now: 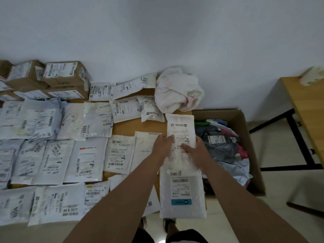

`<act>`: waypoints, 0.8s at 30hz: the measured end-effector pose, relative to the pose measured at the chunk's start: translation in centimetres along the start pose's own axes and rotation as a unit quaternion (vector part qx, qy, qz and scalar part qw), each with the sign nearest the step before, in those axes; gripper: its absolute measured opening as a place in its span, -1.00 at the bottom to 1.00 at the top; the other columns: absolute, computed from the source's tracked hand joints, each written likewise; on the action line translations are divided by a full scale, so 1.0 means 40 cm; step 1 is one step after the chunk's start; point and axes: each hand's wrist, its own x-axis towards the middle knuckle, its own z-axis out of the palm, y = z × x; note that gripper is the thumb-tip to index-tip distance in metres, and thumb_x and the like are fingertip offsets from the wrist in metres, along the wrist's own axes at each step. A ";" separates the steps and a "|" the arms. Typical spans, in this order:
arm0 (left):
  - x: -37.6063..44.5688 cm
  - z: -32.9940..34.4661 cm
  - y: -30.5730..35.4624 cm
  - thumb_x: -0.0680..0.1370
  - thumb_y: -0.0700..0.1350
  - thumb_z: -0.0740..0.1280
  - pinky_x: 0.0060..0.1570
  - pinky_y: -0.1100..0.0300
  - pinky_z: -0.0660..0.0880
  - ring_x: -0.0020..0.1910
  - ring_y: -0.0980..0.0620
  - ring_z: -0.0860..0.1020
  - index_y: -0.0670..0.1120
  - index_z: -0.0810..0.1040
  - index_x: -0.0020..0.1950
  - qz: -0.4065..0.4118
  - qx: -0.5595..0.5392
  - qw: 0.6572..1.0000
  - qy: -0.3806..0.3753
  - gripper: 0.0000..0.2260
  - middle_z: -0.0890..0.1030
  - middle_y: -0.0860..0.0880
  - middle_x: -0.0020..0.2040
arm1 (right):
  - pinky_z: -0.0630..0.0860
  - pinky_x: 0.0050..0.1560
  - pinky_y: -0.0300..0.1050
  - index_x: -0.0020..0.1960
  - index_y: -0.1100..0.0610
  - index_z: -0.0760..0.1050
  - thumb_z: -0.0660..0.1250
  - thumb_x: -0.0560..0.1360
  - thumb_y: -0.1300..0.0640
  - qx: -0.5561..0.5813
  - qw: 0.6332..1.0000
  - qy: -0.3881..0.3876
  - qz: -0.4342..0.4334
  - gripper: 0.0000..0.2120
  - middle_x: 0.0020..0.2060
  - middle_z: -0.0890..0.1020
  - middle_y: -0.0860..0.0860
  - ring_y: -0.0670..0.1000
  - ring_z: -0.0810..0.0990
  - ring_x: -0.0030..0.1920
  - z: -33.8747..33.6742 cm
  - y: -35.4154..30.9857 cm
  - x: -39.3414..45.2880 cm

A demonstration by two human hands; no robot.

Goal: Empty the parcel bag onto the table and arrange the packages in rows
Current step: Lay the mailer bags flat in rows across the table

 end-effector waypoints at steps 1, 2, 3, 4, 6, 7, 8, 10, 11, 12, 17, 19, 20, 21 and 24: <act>-0.002 -0.007 -0.004 0.58 0.02 0.30 0.20 0.04 0.48 0.19 -0.05 0.53 -0.07 0.40 0.40 -0.006 0.018 1.000 0.006 -0.59 0.53 -0.03 0.26 | 0.64 -0.12 -0.16 0.21 0.07 0.46 0.44 0.49 0.27 -0.005 1.000 0.000 0.018 -0.66 0.01 0.69 -0.01 -0.06 0.70 -0.06 -0.003 0.010 0.024; -0.003 -0.015 -0.012 0.57 0.00 0.29 0.23 0.02 0.47 0.20 -0.05 0.52 -0.05 0.41 0.39 -0.009 0.035 0.999 0.009 -0.60 0.53 -0.02 0.27 | 0.65 -0.04 -0.07 0.26 0.08 0.44 0.46 0.47 0.24 -0.009 0.999 -0.008 0.033 -0.60 0.06 0.69 0.01 -0.03 0.70 0.00 -0.006 0.021 0.046; -0.006 -0.024 -0.022 0.56 0.00 0.28 0.24 0.00 0.47 0.20 -0.05 0.53 -0.03 0.44 0.38 -0.011 0.054 0.998 0.012 -0.62 0.55 -0.02 0.26 | 0.64 0.05 0.04 0.31 0.08 0.42 0.48 0.46 0.22 -0.023 0.998 -0.017 0.048 -0.53 0.10 0.68 0.02 0.01 0.69 0.05 -0.006 0.031 0.063; -0.010 -0.033 -0.033 0.56 0.01 0.28 0.24 -0.02 0.48 0.18 -0.04 0.55 -0.02 0.46 0.36 -0.013 0.072 0.997 0.009 -0.63 0.57 -0.03 0.24 | 0.62 0.10 0.12 0.33 0.06 0.42 0.49 0.43 0.19 -0.030 0.998 -0.019 0.057 -0.49 0.12 0.67 0.02 0.03 0.68 0.08 -0.004 0.050 0.084; -0.017 -0.047 -0.056 0.57 0.03 0.27 0.24 -0.05 0.49 0.17 -0.05 0.56 -0.02 0.50 0.33 -0.008 0.110 0.994 -0.002 -0.65 0.61 -0.04 0.19 | 0.60 0.11 0.18 0.31 0.00 0.44 0.52 0.35 0.04 -0.042 0.997 -0.007 0.069 -0.44 0.10 0.68 -0.01 0.04 0.68 0.08 -0.011 0.100 0.130; -0.022 -0.048 -0.062 0.57 0.02 0.27 0.25 -0.06 0.48 0.18 -0.08 0.55 -0.03 0.50 0.33 -0.002 0.125 0.992 -0.012 -0.66 0.60 -0.06 0.20 | 0.61 0.09 0.17 0.28 -0.05 0.45 0.51 0.29 -0.05 -0.046 0.996 0.008 0.070 -0.41 0.09 0.68 -0.03 0.04 0.68 0.07 -0.017 0.130 0.157; -0.024 -0.049 -0.067 0.58 -0.01 0.27 0.26 -0.08 0.47 0.20 -0.10 0.54 -0.04 0.50 0.33 0.006 0.135 0.991 -0.020 -0.67 0.59 -0.07 0.22 | 0.62 0.07 0.16 0.27 -0.06 0.45 0.49 0.26 -0.12 -0.054 0.996 0.022 0.064 -0.39 0.08 0.68 -0.04 0.03 0.68 0.06 -0.015 0.148 0.174; -0.035 -0.043 -0.069 0.57 -0.09 0.26 0.27 -0.06 0.45 0.20 -0.09 0.53 -0.07 0.51 0.32 0.021 0.152 0.987 -0.040 -0.69 0.58 -0.06 0.22 | 0.63 0.06 0.13 0.29 -0.01 0.43 0.47 0.29 -0.12 -0.075 0.994 0.055 0.057 -0.39 0.11 0.66 -0.03 0.04 0.67 0.09 -0.001 0.126 0.165; -0.036 -0.037 -0.070 0.57 -0.12 0.25 0.27 -0.05 0.45 0.19 -0.07 0.53 -0.08 0.51 0.32 0.027 0.164 0.985 -0.045 -0.68 0.58 -0.05 0.22 | 0.62 0.07 0.13 0.31 0.04 0.40 0.47 0.35 -0.06 -0.093 0.991 0.075 0.057 -0.42 0.14 0.63 0.00 0.07 0.64 0.11 0.006 0.103 0.151; -0.038 -0.033 -0.072 0.56 -0.12 0.25 0.27 -0.05 0.44 0.19 -0.05 0.53 -0.07 0.51 0.32 0.030 0.172 0.984 -0.047 -0.67 0.58 -0.04 0.22 | 0.60 0.11 0.14 0.33 0.09 0.36 0.47 0.41 0.01 -0.113 0.988 0.094 0.056 -0.45 0.16 0.59 0.04 0.10 0.61 0.13 0.014 0.081 0.137; -0.047 -0.025 -0.087 0.58 -0.10 0.24 0.15 0.12 0.41 0.12 0.06 0.47 -0.02 0.48 0.31 0.038 0.174 0.984 -0.010 -0.70 0.52 0.08 0.14 | 0.29 0.36 0.19 0.50 0.19 0.18 0.33 0.55 -0.08 -0.285 0.942 0.172 0.048 -0.34 0.36 0.33 0.25 0.29 0.32 0.37 0.031 0.027 0.072; -0.054 -0.031 -0.095 0.59 -0.09 0.25 0.12 0.15 0.40 0.15 0.06 0.46 -0.03 0.45 0.35 0.045 0.166 0.985 0.024 -0.68 0.51 0.04 0.20 | 0.22 0.37 0.17 0.48 0.22 0.21 0.31 0.56 -0.04 -0.324 0.926 0.190 0.021 -0.38 0.39 0.30 0.27 0.29 0.26 0.40 0.036 0.015 0.032; -0.061 -0.035 -0.101 0.60 -0.08 0.26 0.14 0.14 0.41 0.16 0.05 0.46 -0.03 0.45 0.35 0.044 0.155 0.986 0.038 -0.68 0.50 0.05 0.19 | 0.23 0.36 0.18 0.45 0.23 0.25 0.33 0.54 -0.01 -0.344 0.918 0.196 -0.008 -0.42 0.37 0.32 0.26 0.29 0.26 0.39 0.041 0.017 0.010; -0.069 -0.039 -0.106 0.59 -0.09 0.26 0.17 0.11 0.44 0.17 0.05 0.47 -0.03 0.46 0.35 0.041 0.137 0.988 0.051 -0.69 0.49 0.07 0.15 | 0.25 0.34 0.20 0.41 0.22 0.30 0.34 0.52 0.03 -0.364 0.909 0.201 -0.040 -0.46 0.35 0.35 0.25 0.29 0.28 0.37 0.047 0.023 -0.012; -0.090 -0.055 -0.132 0.58 -0.14 0.24 0.22 0.08 0.45 0.16 0.05 0.48 -0.03 0.47 0.33 0.014 0.075 0.993 0.092 -0.69 0.49 0.10 0.12 | 0.34 0.26 0.27 0.30 0.17 0.41 0.29 0.43 0.04 -0.414 0.875 0.205 -0.141 -0.54 0.26 0.44 0.18 0.23 0.36 0.31 0.090 0.043 -0.089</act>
